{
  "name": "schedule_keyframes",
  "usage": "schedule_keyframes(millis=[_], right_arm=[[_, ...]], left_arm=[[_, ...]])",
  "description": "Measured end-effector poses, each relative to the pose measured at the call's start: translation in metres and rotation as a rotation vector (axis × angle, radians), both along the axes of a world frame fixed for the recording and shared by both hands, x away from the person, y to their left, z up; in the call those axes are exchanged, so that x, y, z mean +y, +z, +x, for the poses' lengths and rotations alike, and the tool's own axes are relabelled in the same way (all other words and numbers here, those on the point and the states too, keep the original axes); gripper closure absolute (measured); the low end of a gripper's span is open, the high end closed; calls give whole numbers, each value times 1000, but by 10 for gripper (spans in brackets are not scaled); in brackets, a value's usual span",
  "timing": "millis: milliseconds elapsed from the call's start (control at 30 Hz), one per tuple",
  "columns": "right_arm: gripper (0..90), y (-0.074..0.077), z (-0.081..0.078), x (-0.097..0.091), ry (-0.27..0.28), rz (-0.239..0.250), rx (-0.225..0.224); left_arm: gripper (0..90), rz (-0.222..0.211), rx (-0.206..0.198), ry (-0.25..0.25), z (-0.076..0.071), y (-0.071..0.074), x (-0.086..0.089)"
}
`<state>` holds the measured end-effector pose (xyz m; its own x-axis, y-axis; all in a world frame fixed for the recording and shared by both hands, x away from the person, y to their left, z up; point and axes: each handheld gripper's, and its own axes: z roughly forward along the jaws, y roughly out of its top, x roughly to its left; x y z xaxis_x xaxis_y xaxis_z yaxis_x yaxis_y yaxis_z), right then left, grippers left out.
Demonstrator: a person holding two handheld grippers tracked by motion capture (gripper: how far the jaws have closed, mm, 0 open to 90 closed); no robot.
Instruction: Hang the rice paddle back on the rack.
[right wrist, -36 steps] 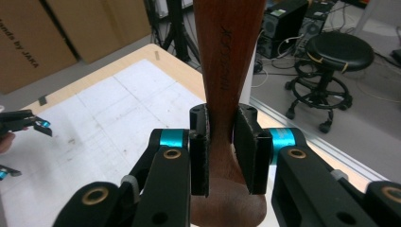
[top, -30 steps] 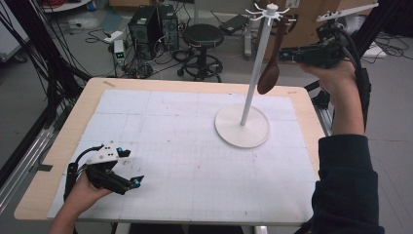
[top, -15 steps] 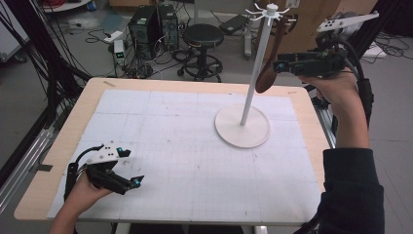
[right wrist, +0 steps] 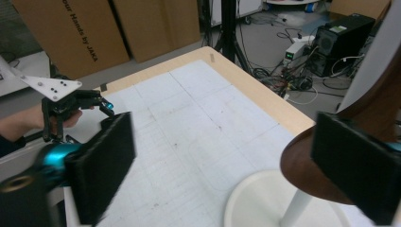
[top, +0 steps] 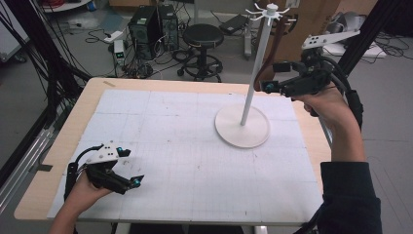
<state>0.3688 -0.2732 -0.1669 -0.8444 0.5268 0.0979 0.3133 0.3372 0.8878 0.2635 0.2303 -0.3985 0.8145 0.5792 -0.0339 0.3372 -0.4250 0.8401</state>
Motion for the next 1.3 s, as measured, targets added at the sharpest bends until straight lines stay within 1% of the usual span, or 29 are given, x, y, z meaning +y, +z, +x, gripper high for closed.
schedule_keyframes(millis=[100,167,300,433,500,633,800,867,967,1033,1067,1100,1133,1267,1300], right_arm=[[4,-4,-5,2,0,5,-14],[4,-7,-8,4,11,17,-17],[4,-11,-14,8,36,9,-33],[5,-20,-21,11,63,15,-34],[5,-26,-23,12,73,4,-30],[5,-39,-26,15,100,-21,-10],[5,-50,-31,21,138,-47,4],[5,-54,-34,24,163,-65,-7],[5,-61,-37,26,197,-76,-16],[5,-66,-40,27,209,-75,-5],[5,-69,-41,27,218,-77,-7],[5,-71,-43,28,217,-74,-7],[5,-74,-44,28,220,-76,0],[5,-84,-49,29,222,-83,-5],[5,-86,-51,29,220,-86,0]], left_arm=[[17,-6,-2,5,0,0,0],[17,-10,-2,4,0,0,1],[17,-12,-4,4,1,1,1],[17,-17,-8,7,0,2,2],[17,-19,-8,5,1,3,2],[17,-23,-9,3,1,3,2],[17,-25,-10,3,1,4,3],[17,-28,-12,2,1,4,4],[17,-39,-16,-6,0,5,4],[17,-41,-17,-8,-1,5,3],[17,-44,-18,-8,-1,6,3],[17,-41,-22,-10,-1,6,4],[17,-43,-24,-12,-1,6,4],[17,-49,-27,-17,-1,7,4],[17,-52,-29,-18,-1,7,4]])
